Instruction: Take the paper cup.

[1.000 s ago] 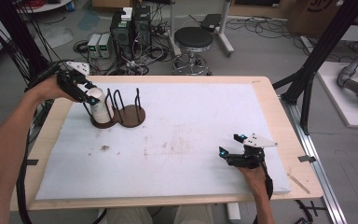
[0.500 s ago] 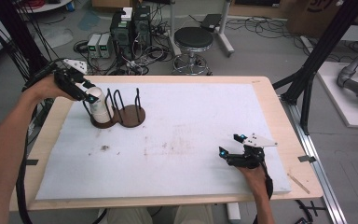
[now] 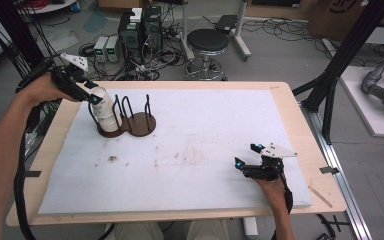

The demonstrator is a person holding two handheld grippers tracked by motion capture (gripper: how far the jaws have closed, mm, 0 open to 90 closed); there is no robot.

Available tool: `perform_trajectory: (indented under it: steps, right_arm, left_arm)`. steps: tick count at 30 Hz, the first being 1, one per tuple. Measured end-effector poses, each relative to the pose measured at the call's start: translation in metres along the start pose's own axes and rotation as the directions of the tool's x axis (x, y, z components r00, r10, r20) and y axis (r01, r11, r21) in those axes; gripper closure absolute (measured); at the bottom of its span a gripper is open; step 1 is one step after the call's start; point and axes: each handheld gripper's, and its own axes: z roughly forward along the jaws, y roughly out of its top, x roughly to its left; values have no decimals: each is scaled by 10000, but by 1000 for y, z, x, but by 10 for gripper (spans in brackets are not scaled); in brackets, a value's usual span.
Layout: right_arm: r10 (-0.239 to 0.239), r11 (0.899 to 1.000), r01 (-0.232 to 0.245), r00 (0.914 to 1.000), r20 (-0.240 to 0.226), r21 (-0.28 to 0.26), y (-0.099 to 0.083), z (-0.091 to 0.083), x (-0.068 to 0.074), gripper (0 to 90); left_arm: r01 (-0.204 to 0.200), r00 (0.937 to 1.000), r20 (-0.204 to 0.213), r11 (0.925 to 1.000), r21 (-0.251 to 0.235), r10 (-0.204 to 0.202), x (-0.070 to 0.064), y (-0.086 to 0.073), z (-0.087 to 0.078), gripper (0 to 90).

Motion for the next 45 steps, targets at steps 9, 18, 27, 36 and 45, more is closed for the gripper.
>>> perform_trajectory:
  steps: [9, 18, 27, 36, 45]
  right_arm:
    - [-61, 10000, 61, 10000, 33, -22, 0, 0, 0, 163]
    - [-89, 9999, 89, 9999, 52, -50, 0, 0, 1, 163]
    - [-64, 9999, 64, 10000, 44, -88, 0, -1, 0, 163]
    - [-72, 9999, 72, 10000, 39, -90, -1, -1, 0, 163]
    - [-70, 9999, 71, 10000, 49, -137, -1, -1, 1, 163]
  left_arm:
    - [195, 9995, -257, 9989, -429, -206, -8, 27, -40, 370]
    - [-22, 9986, -536, 9976, -689, -15, -15, 40, -65, 370]
    - [324, 9970, -634, 9825, -1835, -447, -39, 35, -67, 369]
    - [495, 9985, -65, 9475, -3158, -543, -92, 26, -44, 369]
    - [433, 9982, 548, 9062, -4207, -222, -142, 13, -2, 369]
